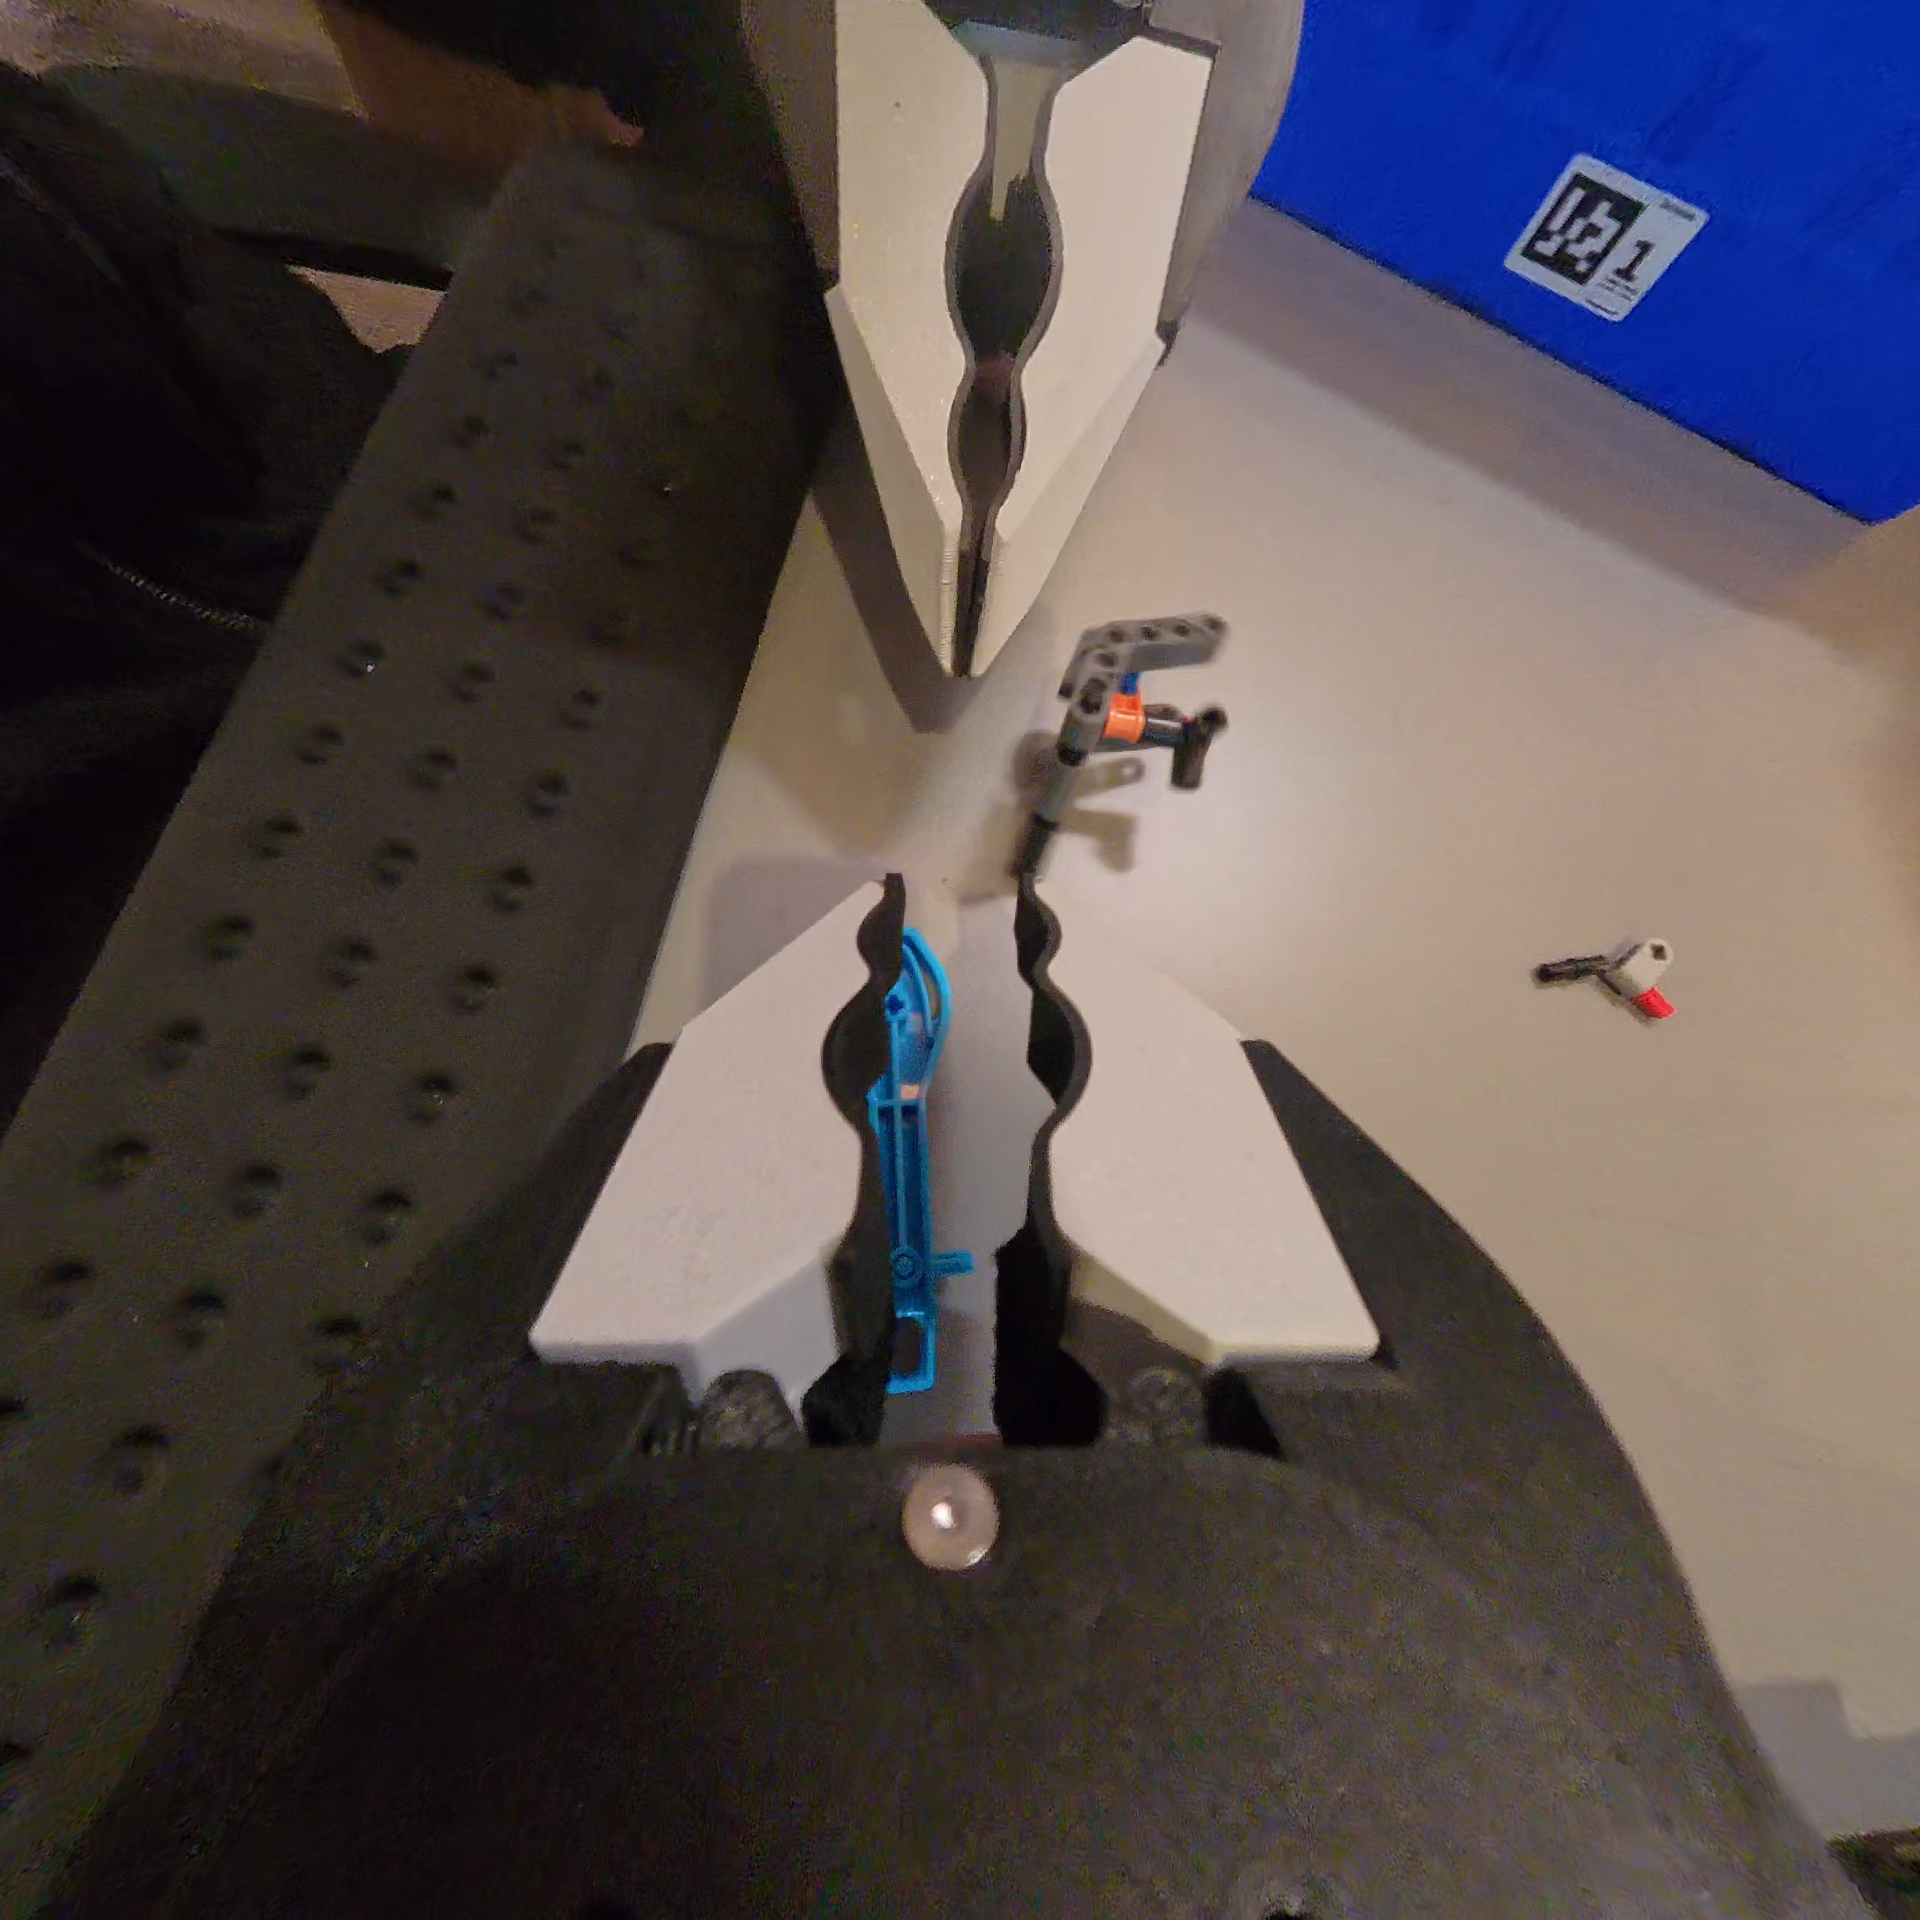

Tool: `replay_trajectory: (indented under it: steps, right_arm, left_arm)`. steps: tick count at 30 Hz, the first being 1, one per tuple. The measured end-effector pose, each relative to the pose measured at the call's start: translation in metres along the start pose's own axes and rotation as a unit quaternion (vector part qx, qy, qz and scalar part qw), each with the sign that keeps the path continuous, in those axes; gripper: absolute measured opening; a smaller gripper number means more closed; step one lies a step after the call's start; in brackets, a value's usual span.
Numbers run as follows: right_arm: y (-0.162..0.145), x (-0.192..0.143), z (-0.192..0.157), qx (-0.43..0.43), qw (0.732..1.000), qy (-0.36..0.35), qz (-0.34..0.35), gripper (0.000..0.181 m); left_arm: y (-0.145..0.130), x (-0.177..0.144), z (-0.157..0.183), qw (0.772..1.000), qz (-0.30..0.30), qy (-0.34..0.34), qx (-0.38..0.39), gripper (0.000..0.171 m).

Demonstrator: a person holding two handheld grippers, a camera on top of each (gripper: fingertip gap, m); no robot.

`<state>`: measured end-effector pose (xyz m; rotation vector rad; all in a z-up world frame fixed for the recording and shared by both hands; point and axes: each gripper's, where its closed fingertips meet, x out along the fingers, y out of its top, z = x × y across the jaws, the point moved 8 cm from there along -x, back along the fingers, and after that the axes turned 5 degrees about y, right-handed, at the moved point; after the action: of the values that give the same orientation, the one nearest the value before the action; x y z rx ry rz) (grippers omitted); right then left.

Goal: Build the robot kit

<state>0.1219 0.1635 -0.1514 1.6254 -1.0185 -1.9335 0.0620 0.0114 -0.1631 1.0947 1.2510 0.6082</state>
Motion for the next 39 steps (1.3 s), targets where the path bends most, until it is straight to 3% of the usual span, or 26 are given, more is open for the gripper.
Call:
replay_trajectory:
  steps: [6,11,14,22,24,29,39]
  right_arm:
    - [-0.004,0.001,0.004,0.003,1.0,-0.016,-0.021,0.016]
    - [-0.004,-0.001,0.013,0.014,0.999,-0.037,-0.023,0.021]
    - [-0.002,0.003,0.014,0.011,0.999,-0.035,-0.036,0.026]
    - [0.006,0.03,0.012,-0.007,0.996,-0.024,-0.088,0.042]
    - [0.007,0.038,0.013,-0.011,0.995,-0.017,-0.101,0.045]
    - [0.01,0.05,0.015,-0.017,0.993,0.002,-0.116,0.031]
    - [0.011,0.051,0.018,-0.009,0.992,0.023,-0.124,0.029]
  left_arm:
    - [-0.001,0.0,-0.004,0.999,-0.022,0.029,-0.004,0.002]
    - [0.001,-0.019,-0.008,0.986,-0.084,0.137,0.035,0.039]
    - [-0.003,-0.02,-0.008,0.981,-0.118,0.152,0.018,0.052]
    - [-0.015,0.005,-0.003,0.985,-0.148,0.09,0.01,0.054]
    - [-0.017,0.012,-0.002,0.985,-0.153,0.081,0.015,0.048]
    - [-0.016,0.02,-0.001,0.987,-0.148,0.069,0.01,0.036]
    - [-0.015,0.022,-0.001,0.986,-0.15,0.073,0.012,0.032]
